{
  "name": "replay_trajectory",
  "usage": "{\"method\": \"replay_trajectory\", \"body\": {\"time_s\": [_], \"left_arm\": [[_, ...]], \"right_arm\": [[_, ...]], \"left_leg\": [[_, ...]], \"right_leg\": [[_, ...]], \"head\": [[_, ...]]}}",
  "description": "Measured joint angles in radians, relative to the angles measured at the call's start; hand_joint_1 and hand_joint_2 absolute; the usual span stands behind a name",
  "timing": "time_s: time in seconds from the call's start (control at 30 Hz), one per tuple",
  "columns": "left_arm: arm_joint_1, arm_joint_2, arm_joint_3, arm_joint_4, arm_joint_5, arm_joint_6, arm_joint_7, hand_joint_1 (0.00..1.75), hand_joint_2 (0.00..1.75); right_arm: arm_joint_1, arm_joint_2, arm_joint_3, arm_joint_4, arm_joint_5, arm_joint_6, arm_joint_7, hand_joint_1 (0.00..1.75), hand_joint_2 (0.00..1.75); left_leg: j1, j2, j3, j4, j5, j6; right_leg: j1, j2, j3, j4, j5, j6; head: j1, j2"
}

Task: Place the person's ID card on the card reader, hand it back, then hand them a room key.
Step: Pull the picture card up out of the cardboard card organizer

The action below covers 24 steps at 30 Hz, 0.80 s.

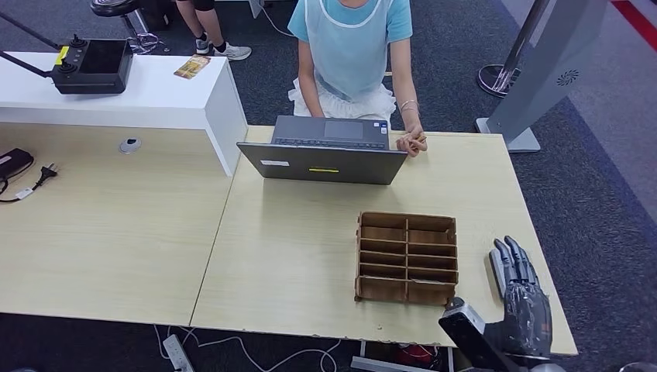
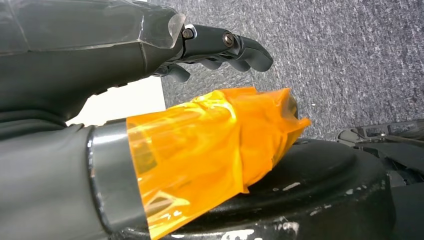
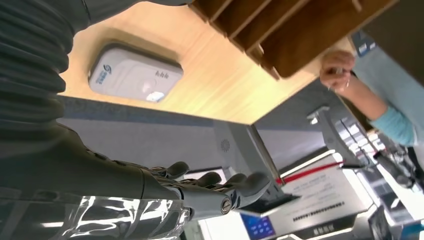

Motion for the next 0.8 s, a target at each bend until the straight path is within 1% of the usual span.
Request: {"method": "replay_trajectory", "body": {"time_s": [0.13,0.3,0.43,0.6,0.8], "left_arm": [[0.000,0.001,0.000,0.000,-0.006,0.000,0.001,0.00,0.00],[-0.001,0.001,0.000,0.000,-0.009,-0.002,0.007,0.00,0.00],[-0.001,0.001,0.000,0.000,-0.015,-0.007,0.011,0.00,0.00],[-0.001,0.001,0.000,0.000,-0.020,-0.007,0.016,0.00,0.00],[-0.001,0.001,0.000,0.000,-0.025,-0.007,0.019,0.00,0.00]], "right_arm": [[-0.003,-0.026,0.040,0.016,-0.013,0.030,0.031,0.00,1.75],[-0.001,-0.062,0.078,0.030,-0.015,0.070,0.096,0.00,1.75],[0.001,-0.084,0.096,0.034,0.047,0.083,0.167,0.00,1.75],[-0.001,-0.097,0.114,0.034,0.140,0.084,0.240,0.00,1.75],[-0.012,-0.101,0.132,0.034,0.202,0.090,0.278,0.00,1.75]], "left_leg": [[0.000,0.000,0.000,0.000,0.000,0.000],[0.000,0.000,0.000,0.000,0.000,0.000],[0.000,0.000,0.000,0.000,0.000,0.000],[0.000,0.000,0.000,0.000,0.000,0.000],[0.000,0.000,0.000,0.000,0.000,0.000]], "right_leg": [[0.000,0.000,0.000,0.000,0.000,0.000],[0.000,0.000,0.000,0.000,0.000,0.000],[0.000,0.000,0.000,0.000,0.000,0.000],[0.000,0.000,0.000,0.000,0.000,0.000],[0.000,0.000,0.000,0.000,0.000,0.000]], "head": [[0.000,0.000],[0.000,0.000],[0.000,0.000],[0.000,0.000],[0.000,0.000]]}}
